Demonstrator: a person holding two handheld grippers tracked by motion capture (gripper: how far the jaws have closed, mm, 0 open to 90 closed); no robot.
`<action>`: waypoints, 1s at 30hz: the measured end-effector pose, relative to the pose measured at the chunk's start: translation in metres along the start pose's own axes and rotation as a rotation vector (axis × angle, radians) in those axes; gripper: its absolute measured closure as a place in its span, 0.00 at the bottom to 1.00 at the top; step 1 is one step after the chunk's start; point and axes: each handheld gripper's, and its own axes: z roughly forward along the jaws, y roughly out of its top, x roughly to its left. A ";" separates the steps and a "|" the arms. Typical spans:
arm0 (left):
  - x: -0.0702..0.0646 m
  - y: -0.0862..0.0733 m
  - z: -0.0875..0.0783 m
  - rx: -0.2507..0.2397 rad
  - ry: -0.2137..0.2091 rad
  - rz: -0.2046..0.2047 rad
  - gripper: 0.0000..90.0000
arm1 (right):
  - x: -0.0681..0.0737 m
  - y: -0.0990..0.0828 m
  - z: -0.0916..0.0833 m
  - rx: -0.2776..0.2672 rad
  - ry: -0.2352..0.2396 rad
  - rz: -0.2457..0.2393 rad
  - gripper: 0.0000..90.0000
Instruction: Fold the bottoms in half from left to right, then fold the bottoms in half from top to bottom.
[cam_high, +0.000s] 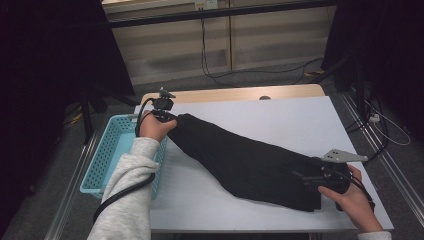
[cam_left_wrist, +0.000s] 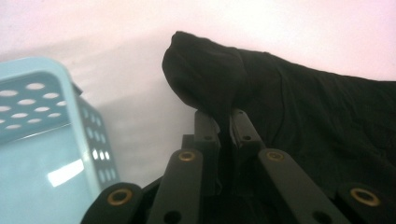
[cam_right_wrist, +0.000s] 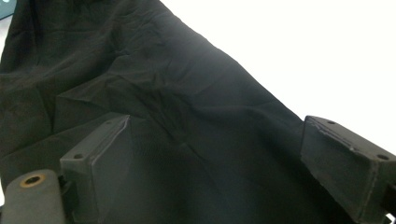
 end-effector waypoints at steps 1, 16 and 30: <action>0.001 0.000 -0.001 0.001 0.001 -0.001 0.93 | 0.000 0.000 0.001 0.000 0.004 -0.006 0.11; 0.002 0.006 -0.005 -0.013 -0.001 -0.001 0.93 | 0.002 0.000 0.004 0.008 0.011 -0.016 0.11; -0.030 0.005 0.001 -0.028 -0.056 0.067 0.93 | 0.003 0.002 0.004 0.002 0.016 -0.023 0.11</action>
